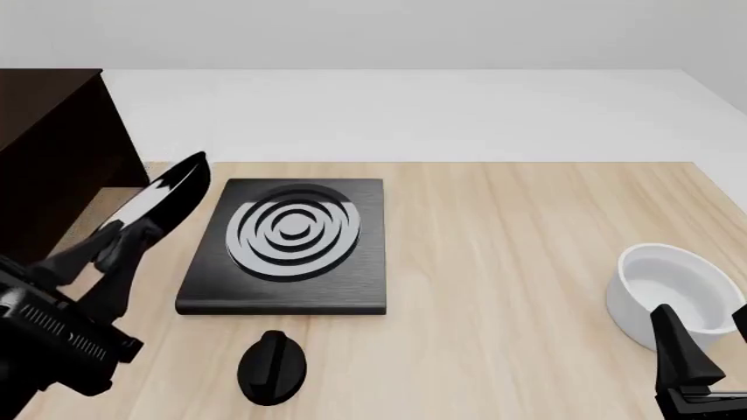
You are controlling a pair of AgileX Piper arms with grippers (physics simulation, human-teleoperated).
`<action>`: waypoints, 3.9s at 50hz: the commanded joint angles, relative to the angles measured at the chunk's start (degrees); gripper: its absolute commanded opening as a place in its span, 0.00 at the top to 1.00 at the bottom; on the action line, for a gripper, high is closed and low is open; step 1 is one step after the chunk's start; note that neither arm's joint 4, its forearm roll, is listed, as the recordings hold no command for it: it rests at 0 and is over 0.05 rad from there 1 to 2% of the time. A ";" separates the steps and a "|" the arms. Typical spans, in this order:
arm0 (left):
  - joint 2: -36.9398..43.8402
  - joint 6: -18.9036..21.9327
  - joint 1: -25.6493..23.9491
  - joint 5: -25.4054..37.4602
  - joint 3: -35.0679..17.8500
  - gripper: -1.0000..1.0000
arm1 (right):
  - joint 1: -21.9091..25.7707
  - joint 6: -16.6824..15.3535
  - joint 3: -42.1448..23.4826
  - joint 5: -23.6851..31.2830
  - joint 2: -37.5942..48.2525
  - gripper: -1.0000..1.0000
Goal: Put the frying pan under the cabinet shelf.
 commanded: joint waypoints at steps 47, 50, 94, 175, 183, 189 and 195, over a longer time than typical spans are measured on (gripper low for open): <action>9.97 -6.46 9.05 -12.30 3.80 1.00 | 0.01 0.00 0.00 0.00 -0.01 0.00; 10.55 -7.20 9.19 -13.07 3.94 1.00 | 0.00 0.00 0.00 0.00 0.01 0.00; 36.75 -4.20 15.33 -35.38 3.89 1.00 | 0.00 0.00 0.00 0.00 0.00 0.00; 57.96 -1.36 34.68 -49.22 1.24 1.00 | 0.00 0.00 0.00 0.00 0.01 0.00; 59.65 -0.16 35.18 -49.28 0.25 1.00 | 0.00 0.00 0.00 0.00 -0.01 0.00; 60.19 0.46 35.24 -49.29 0.12 1.00 | 0.00 0.00 0.00 0.00 0.00 0.00; 60.25 0.74 35.86 -49.29 0.27 1.00 | 0.00 -0.01 0.00 0.00 0.01 0.00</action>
